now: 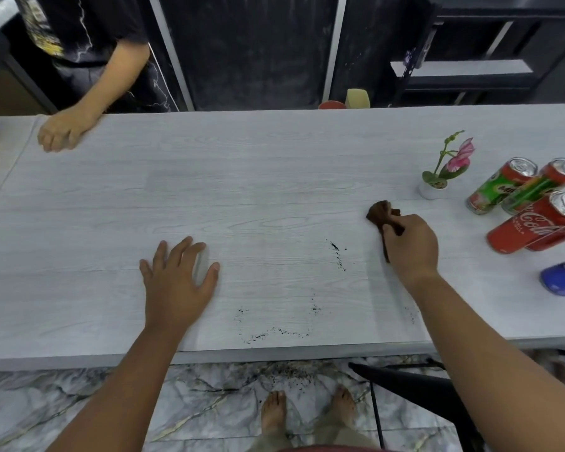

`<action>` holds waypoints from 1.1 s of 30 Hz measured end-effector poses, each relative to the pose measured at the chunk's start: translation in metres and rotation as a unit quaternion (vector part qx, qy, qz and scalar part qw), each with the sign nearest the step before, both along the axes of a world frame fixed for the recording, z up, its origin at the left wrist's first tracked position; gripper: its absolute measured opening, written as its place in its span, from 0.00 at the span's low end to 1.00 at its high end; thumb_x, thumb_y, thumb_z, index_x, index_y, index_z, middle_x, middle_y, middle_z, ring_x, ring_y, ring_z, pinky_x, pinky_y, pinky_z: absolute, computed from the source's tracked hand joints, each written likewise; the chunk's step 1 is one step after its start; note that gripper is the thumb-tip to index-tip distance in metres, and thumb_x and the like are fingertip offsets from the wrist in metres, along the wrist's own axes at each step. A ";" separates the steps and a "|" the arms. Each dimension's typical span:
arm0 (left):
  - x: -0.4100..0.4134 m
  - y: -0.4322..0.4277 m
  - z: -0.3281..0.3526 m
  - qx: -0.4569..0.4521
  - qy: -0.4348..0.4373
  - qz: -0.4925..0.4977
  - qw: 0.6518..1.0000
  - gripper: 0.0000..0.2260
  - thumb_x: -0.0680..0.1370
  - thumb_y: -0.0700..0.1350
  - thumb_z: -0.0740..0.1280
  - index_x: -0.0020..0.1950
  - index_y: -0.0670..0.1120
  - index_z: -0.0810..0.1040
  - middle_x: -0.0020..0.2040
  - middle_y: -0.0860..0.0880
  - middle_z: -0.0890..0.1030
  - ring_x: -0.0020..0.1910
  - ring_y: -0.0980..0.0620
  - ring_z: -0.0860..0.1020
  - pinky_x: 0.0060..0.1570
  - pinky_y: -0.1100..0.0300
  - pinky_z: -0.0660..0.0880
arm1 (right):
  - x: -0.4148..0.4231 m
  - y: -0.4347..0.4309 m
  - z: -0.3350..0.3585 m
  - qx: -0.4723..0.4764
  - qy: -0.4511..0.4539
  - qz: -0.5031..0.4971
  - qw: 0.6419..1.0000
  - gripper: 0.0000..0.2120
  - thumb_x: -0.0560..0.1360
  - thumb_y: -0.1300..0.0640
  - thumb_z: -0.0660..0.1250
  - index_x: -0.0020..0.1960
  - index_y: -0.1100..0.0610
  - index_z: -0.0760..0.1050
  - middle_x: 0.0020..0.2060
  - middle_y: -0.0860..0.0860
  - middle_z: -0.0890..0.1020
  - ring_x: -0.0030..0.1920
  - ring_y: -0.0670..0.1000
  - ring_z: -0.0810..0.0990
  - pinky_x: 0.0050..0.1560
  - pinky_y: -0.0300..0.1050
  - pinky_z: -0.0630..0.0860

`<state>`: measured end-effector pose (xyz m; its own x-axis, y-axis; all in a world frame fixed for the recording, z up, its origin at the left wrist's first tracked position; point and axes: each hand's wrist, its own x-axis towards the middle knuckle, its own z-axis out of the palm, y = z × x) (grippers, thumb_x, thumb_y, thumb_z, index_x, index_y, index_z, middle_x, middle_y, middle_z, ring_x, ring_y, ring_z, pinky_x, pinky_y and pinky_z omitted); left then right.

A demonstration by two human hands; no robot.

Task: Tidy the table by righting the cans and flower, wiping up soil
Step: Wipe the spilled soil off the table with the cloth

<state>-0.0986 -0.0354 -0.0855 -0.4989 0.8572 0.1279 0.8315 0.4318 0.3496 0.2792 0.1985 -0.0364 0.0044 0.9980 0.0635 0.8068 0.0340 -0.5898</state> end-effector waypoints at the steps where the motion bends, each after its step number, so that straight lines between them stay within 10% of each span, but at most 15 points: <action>1: 0.000 0.000 0.000 0.000 0.000 0.000 1.000 0.28 0.83 0.69 0.59 0.79 0.57 0.74 0.84 0.52 0.70 0.87 0.37 0.59 0.81 0.25 0.52 | -0.009 -0.008 -0.001 0.006 -0.002 0.015 1.000 0.09 0.82 0.58 0.70 0.58 0.60 0.85 0.47 0.54 0.82 0.48 0.58 0.82 0.46 0.46 0.72; 8: 0.001 0.000 0.002 -0.009 -0.007 0.001 1.000 0.28 0.83 0.69 0.58 0.79 0.57 0.74 0.84 0.52 0.69 0.87 0.37 0.58 0.82 0.25 0.50 | -0.069 -0.076 -0.011 0.024 0.032 0.127 0.991 0.10 0.82 0.60 0.72 0.62 0.57 0.86 0.46 0.52 0.82 0.46 0.52 0.80 0.46 0.45 0.76; 15: -0.002 0.000 0.000 -0.007 -0.003 -0.004 1.000 0.28 0.83 0.70 0.58 0.79 0.57 0.73 0.84 0.53 0.69 0.87 0.37 0.58 0.81 0.25 0.51 | -0.022 -0.083 0.010 -0.019 0.172 0.025 0.985 0.11 0.80 0.57 0.75 0.62 0.53 0.87 0.53 0.45 0.86 0.54 0.44 0.83 0.54 0.28 0.73; 25: -0.002 -0.002 -0.004 -0.010 -0.005 -0.007 1.000 0.29 0.84 0.70 0.56 0.80 0.57 0.72 0.85 0.52 0.68 0.87 0.36 0.57 0.81 0.26 0.49 | 0.149 -0.082 0.008 -0.010 -0.028 -0.153 0.988 0.15 0.83 0.53 0.70 0.66 0.56 0.84 0.59 0.57 0.85 0.58 0.59 0.82 0.59 0.48 0.73; 33: -0.002 -0.002 -0.005 -0.012 0.003 -0.006 1.000 0.30 0.84 0.70 0.55 0.81 0.56 0.71 0.85 0.51 0.68 0.88 0.37 0.56 0.81 0.25 0.50 | 0.085 -0.111 -0.007 0.010 -0.018 -0.058 0.998 0.11 0.82 0.55 0.71 0.62 0.58 0.86 0.45 0.49 0.79 0.43 0.50 0.76 0.47 0.43 0.70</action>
